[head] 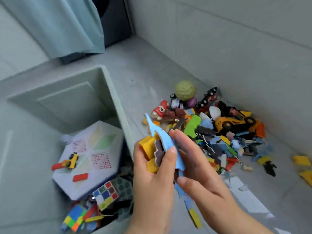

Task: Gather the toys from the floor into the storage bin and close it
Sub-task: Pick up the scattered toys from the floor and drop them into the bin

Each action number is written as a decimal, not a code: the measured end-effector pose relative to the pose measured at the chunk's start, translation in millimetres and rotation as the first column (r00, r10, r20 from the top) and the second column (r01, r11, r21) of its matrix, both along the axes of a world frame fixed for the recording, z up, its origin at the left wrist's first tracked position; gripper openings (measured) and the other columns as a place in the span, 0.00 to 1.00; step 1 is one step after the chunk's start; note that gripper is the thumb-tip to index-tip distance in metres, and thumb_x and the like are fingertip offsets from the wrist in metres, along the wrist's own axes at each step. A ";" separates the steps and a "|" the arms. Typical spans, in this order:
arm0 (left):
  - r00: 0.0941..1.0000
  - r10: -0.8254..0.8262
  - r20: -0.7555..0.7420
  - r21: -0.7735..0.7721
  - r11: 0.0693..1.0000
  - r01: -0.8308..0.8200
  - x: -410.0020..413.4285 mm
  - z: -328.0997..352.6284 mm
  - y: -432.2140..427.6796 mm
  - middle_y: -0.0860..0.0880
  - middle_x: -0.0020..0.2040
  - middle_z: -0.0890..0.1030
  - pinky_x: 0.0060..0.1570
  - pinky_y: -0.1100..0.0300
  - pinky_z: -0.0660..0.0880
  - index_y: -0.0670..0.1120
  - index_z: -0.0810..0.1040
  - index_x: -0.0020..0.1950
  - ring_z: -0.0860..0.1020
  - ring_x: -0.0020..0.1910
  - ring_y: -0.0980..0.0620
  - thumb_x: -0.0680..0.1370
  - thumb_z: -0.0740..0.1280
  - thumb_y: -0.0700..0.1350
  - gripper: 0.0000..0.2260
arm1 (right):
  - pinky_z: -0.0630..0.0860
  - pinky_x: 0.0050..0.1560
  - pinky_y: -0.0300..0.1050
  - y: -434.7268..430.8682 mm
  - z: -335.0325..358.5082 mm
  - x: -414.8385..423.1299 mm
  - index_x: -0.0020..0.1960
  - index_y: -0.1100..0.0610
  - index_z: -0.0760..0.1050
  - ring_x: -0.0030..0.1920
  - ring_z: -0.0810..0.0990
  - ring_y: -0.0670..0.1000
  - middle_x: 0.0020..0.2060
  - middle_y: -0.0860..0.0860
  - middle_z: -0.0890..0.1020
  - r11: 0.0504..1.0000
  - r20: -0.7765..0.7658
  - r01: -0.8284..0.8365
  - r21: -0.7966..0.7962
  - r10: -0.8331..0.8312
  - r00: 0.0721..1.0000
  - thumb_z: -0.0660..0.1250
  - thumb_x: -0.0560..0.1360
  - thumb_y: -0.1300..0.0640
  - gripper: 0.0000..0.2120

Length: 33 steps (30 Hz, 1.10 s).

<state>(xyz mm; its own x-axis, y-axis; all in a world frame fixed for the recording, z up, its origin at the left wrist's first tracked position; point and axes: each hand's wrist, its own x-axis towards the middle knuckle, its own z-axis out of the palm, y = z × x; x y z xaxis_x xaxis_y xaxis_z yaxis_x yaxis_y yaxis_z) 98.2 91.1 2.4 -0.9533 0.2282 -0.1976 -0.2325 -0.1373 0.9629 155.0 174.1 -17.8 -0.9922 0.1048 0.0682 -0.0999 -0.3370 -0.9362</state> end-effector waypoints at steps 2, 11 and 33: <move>0.996 0.020 -0.091 -0.071 0.997 -0.027 -21.2 21.6 -41.6 0.53 0.45 0.84 0.46 0.55 0.77 0.61 0.77 0.46 0.83 0.46 0.54 0.65 0.70 0.48 0.13 | 0.69 0.66 0.41 -28.7 21.4 -23.6 0.72 0.47 0.58 0.69 0.68 0.45 0.68 0.42 0.71 0.992 -0.014 -0.122 0.021 0.122 0.992 0.60 0.73 0.67 0.31; 0.994 0.002 -0.106 -0.677 0.732 -0.074 -81.6 -3.8 -180.2 0.57 0.64 0.74 0.63 0.50 0.70 0.60 0.72 0.64 0.71 0.65 0.54 0.66 0.75 0.55 0.27 | 0.75 0.61 0.50 -139.5 12.9 -95.7 0.66 0.39 0.65 0.67 0.69 0.43 0.65 0.40 0.71 0.941 0.428 -0.268 0.205 0.161 0.889 0.56 0.72 0.73 0.34; 0.621 -0.770 0.151 -0.164 0.600 0.783 96.2 -97.6 81.4 0.50 0.43 0.78 0.39 0.73 0.72 0.49 0.75 0.50 0.75 0.39 0.58 0.73 0.71 0.39 0.10 | 0.72 0.47 0.39 125.2 -89.1 180.0 0.53 0.54 0.75 0.45 0.76 0.47 0.51 0.53 0.77 0.635 0.626 0.626 0.453 -0.726 0.284 0.62 0.73 0.70 0.15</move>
